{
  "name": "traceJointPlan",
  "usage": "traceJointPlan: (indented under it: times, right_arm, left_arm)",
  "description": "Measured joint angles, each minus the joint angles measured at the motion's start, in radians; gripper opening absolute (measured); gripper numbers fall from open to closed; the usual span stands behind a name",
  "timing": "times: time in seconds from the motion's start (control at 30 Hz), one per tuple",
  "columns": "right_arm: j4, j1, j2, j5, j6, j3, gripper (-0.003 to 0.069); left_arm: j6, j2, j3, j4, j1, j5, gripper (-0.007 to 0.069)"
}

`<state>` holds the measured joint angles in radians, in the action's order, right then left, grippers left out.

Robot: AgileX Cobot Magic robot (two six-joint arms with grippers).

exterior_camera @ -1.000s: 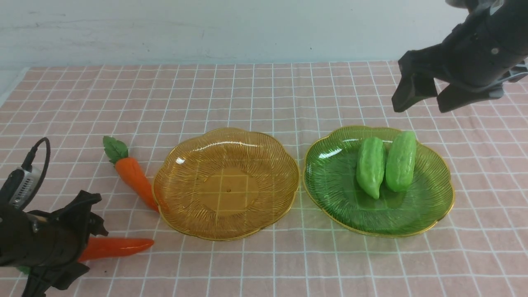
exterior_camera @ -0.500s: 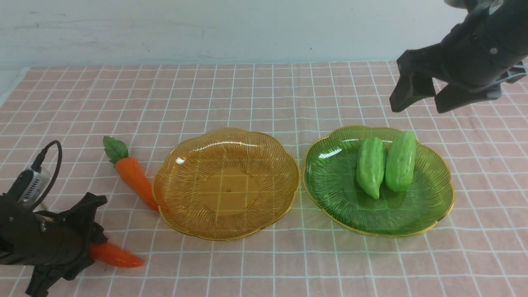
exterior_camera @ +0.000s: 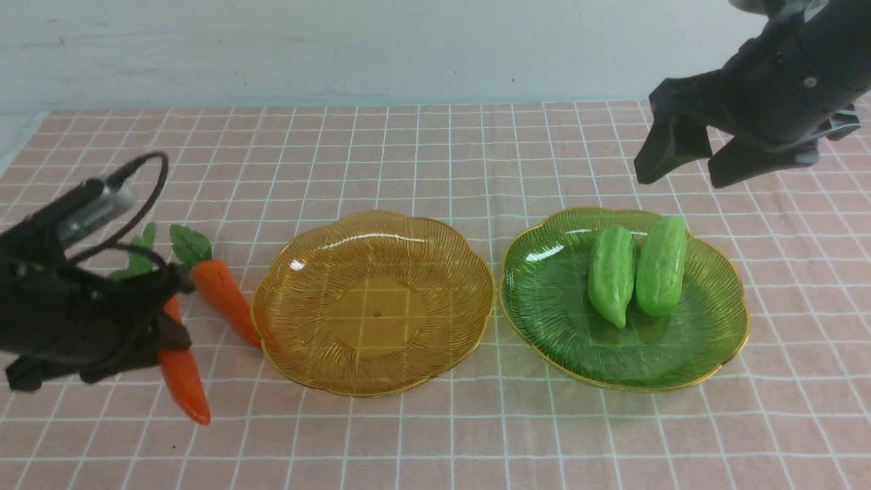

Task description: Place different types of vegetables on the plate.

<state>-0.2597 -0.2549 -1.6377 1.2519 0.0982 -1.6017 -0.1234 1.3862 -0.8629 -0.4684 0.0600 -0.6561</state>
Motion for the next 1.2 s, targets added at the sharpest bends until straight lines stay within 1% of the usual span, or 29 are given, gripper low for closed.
traceJointPlan:
  times: [0.1,0.23,0.33,0.43,0.5,0.57,0.6,0.63,0.67,0.73,0.77,0.83,0.93,1.03,1.07,1.1,1.13,1.17,1.2]
  right_arm:
    - [-0.007,0.000,0.000,0.000,0.000,0.000,0.0536]
    - [-0.010,0.000,0.000,0.000,-0.003,0.000,0.0530]
    - [-0.011,0.000,0.000,0.000,-0.009,0.000,0.0496]
    - [-0.011,0.000,0.011,-0.001,-0.015,0.012,0.0426]
    - [-0.010,0.000,0.025,0.000,-0.024,0.021,0.0358]
    - [-0.009,0.000,0.039,0.000,-0.036,0.030,0.0311]
    - [-0.007,0.000,0.092,0.000,-0.069,0.055,0.0190]
    - [-0.003,0.000,0.127,0.000,-0.087,0.081,0.0140]
    - [0.005,0.000,0.172,0.000,-0.106,0.108,0.0067]
    - [0.035,0.000,0.254,0.000,-0.123,0.168,0.0008]
    - [0.064,0.000,0.300,0.001,-0.123,0.202,-0.0005]
    - [0.087,0.000,0.342,0.003,-0.123,0.235,-0.0010]
    - [0.125,0.000,0.393,0.006,-0.117,0.278,-0.0014]
    - [0.149,0.000,0.431,0.010,-0.098,0.302,-0.0016]
    - [0.153,0.000,0.438,0.011,-0.098,0.308,-0.0016]
    - [0.154,0.000,0.440,0.011,-0.098,0.309,-0.0016]
    - [0.159,0.000,0.449,0.013,-0.084,0.316,-0.0016]
    - [0.159,0.000,0.449,0.013,-0.082,0.317,-0.0016]
    - [0.158,0.000,0.450,0.013,-0.079,0.321,-0.0016]
  left_arm:
    - [0.141,0.040,-0.106,-0.070,-0.030,-0.082,0.0180]
    - [0.234,0.110,-0.199,-0.106,-0.107,-0.104,0.0180]
    - [0.265,0.190,-0.283,-0.112,-0.183,-0.100,0.0186]
    - [0.266,0.272,-0.356,-0.118,-0.228,-0.096,0.0206]
    - [0.259,0.320,-0.409,-0.118,-0.246,-0.096,0.0231]
    - [0.254,0.383,-0.466,-0.119,-0.255,-0.096,0.0267]
    - [0.253,0.443,-0.516,-0.119,-0.256,-0.102,0.0351]
    - [0.253,0.466,-0.534,-0.119,-0.256,-0.110,0.0386]
    - [0.252,0.490,-0.549,-0.119,-0.253,-0.120,0.0441]
    - [0.247,0.516,-0.565,-0.119,-0.244,-0.134,0.0530]
    - [0.245,0.522,-0.572,-0.119,-0.233,-0.145,0.0582]
    - [0.229,0.523,-0.584,-0.119,-0.208,-0.154,0.0622]
    - [0.191,0.523,-0.610,-0.105,-0.146,-0.169,0.0641]
    - [0.136,0.522,-0.630,-0.048,-0.063,-0.196,0.0631]
    - [0.114,0.522,-0.632,-0.011,-0.039,-0.208,0.0624]
    - [0.107,0.522,-0.632,-0.003,-0.039,-0.212,0.0622]
    - [0.045,0.523,-0.632,0.079,0.008,-0.242,0.0598]
    - [0.028,0.524,-0.632,0.088,0.012,-0.250,0.0592]
    - [-0.029,0.531,-0.632,0.152,0.035,-0.268,0.0570]
